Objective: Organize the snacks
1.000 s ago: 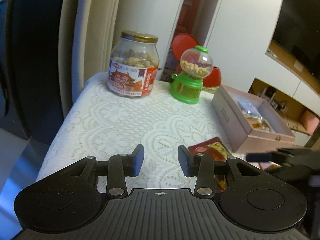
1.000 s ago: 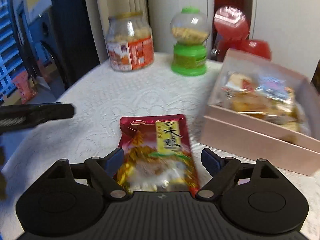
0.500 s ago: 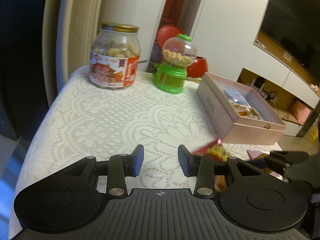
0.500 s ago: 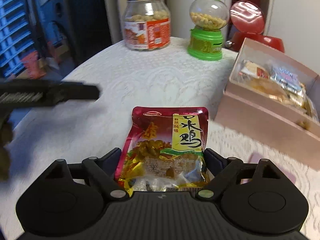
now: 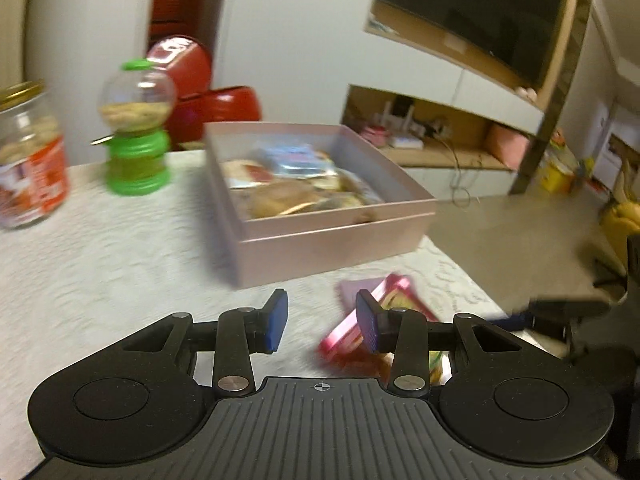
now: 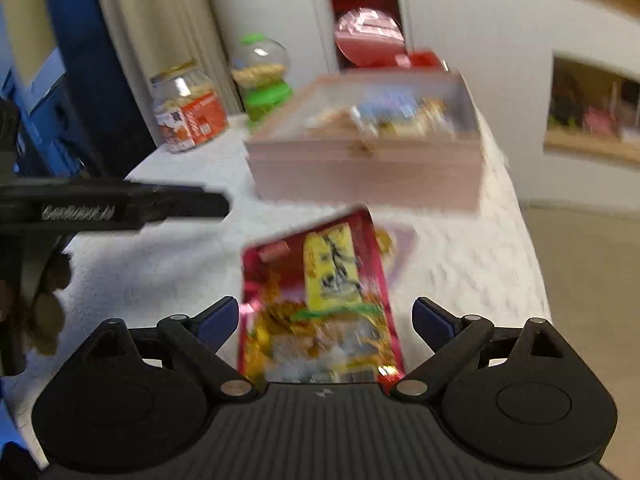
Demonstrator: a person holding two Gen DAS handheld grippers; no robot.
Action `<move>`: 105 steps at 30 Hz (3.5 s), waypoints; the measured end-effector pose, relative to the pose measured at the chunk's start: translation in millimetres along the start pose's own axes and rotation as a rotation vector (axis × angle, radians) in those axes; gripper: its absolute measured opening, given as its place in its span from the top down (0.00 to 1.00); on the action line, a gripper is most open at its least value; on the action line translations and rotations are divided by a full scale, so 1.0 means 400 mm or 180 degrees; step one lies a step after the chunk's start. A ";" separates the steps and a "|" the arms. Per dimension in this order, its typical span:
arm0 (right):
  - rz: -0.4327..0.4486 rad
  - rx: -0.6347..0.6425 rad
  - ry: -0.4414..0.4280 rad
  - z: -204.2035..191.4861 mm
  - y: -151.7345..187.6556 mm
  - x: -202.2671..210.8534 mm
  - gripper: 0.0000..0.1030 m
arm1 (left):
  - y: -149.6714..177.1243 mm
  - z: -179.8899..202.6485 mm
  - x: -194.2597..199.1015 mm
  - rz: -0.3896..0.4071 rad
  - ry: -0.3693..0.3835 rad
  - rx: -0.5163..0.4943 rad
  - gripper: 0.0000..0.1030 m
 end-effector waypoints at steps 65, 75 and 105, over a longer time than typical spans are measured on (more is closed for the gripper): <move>-0.0074 0.0561 -0.0092 -0.082 0.010 0.015 0.00 | 0.153 -0.162 0.067 -0.0210 -0.0244 0.0189 0.35; -0.0069 0.1077 0.0011 -0.231 0.062 -0.035 0.01 | 0.148 -0.188 0.149 -0.0037 -0.0374 0.0307 0.37; -0.0191 0.0659 0.0334 -0.107 0.009 -0.089 0.00 | 0.204 -0.085 0.090 -0.0267 -0.0650 -0.0263 0.42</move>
Point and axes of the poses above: each gripper's, at about its wrist camera, not at the fingertips, and x roughly against the way its jaws point, z to its right, y to its underside, the point moved 5 cm from there along -x, roughly the way its jaws point, and after that the axes turned 2 degrees about -z, right-handed, at the moved point
